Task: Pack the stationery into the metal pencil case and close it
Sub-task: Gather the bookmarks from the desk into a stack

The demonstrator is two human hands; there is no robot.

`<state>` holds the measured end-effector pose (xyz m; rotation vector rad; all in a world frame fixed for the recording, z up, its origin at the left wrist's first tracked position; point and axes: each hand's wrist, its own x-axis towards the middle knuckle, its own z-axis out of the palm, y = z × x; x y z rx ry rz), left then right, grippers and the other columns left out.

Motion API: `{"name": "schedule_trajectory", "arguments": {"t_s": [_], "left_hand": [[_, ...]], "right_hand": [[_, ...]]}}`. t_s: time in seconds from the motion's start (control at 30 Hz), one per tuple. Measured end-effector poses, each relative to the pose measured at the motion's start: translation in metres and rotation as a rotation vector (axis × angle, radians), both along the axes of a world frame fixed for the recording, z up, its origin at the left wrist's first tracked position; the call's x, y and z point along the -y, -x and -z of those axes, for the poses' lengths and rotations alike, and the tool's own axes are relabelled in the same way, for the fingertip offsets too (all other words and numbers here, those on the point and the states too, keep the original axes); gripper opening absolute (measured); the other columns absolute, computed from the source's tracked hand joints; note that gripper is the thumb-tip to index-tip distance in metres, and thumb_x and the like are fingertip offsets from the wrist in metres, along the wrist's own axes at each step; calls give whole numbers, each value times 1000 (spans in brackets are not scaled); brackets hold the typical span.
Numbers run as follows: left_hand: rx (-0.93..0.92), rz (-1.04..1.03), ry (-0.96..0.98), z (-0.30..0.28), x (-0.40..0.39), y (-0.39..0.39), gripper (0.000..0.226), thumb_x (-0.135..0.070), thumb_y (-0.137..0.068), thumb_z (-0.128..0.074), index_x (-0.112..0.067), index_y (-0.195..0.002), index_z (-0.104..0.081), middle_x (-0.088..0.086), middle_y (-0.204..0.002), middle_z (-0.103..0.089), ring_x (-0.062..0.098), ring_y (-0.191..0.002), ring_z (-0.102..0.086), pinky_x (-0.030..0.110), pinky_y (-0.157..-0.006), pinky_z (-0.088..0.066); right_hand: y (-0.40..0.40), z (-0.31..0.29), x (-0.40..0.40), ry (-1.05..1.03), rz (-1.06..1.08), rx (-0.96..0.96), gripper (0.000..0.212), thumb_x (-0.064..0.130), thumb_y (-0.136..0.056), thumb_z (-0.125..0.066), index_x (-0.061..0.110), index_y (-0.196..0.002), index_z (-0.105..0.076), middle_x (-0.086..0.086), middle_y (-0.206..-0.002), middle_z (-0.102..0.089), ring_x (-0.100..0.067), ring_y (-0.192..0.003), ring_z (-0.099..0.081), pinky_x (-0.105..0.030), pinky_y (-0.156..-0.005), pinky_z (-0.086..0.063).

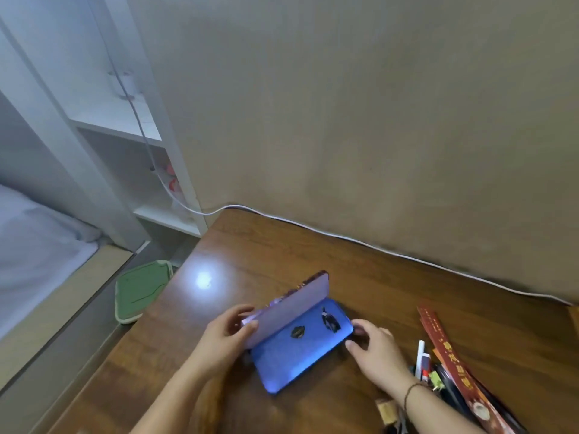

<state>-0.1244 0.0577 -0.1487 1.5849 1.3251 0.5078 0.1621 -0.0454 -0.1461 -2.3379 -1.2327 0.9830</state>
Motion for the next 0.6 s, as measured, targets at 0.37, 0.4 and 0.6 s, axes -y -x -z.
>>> {"name": "schedule_trajectory", "arguments": {"t_s": [0.37, 0.4, 0.6], "left_hand": [[-239, -172, -227, 40, 14, -24, 54, 3, -81, -65, -15, -131, -57, 7, -150, -39, 25, -138, -37, 30, -111, -30], [-288, -182, -282, 44, 17, -26, 43, 0, -81, -67, -16, -121, -64, 7, -147, -43, 27, -135, -37, 35, -110, -32], [-416, -45, -498, 49, 34, -37, 8, -28, -81, -72, -27, -88, -72, -12, -92, -68, 18, -90, -57, 31, -83, -34]], "right_hand": [[1, 8, -33, -146, 88, 131, 12, 26, -87, -68, 22, -98, -65, 8, -97, -55, -13, -93, -56, -22, -70, -43], [1, 9, -36, -140, 82, 140, 9, 24, -87, -69, 22, -95, -65, 7, -95, -56, -12, -88, -56, -20, -66, -41], [4, 14, -35, -143, 108, 174, 12, 15, -89, -65, 24, -83, -60, 4, -85, -60, -5, -71, -52, -13, -52, -33]]}}
